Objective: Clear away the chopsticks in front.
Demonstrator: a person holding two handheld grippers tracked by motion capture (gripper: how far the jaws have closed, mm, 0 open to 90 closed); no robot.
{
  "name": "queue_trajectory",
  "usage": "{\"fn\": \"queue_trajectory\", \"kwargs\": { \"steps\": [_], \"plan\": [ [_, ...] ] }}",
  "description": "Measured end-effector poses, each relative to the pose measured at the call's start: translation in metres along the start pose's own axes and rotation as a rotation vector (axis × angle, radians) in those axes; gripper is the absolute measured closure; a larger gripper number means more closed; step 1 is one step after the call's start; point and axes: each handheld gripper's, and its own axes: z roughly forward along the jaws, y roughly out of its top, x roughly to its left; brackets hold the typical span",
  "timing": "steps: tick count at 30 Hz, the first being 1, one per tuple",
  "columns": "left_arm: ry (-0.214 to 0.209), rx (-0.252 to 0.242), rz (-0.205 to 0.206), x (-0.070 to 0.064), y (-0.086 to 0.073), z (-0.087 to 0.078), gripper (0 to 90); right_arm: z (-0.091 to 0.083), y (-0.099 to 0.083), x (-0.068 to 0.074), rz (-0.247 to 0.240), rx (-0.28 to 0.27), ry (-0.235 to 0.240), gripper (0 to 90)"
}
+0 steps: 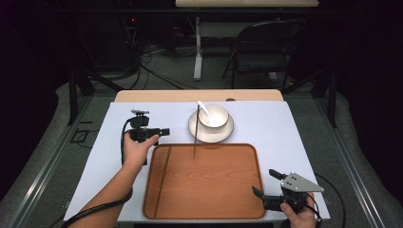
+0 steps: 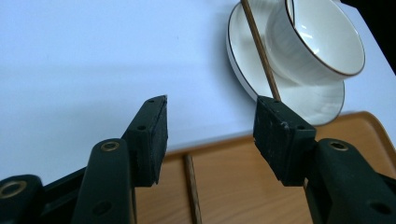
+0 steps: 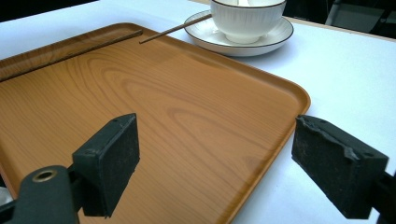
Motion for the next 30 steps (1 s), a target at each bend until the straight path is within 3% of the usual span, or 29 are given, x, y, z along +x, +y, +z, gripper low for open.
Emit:
{"fn": "queue_trajectory", "kwargs": {
  "steps": [16,30],
  "plan": [
    [0.034,0.011,0.010,-0.006,0.022,0.018,45.1,0.000,0.000,0.000,0.001,-0.001,0.002,14.7],
    [-0.020,0.036,0.074,-0.050,0.041,0.046,45.3,-0.001,0.000,-0.001,0.001,-0.006,0.003,14.7]
  ]
}}
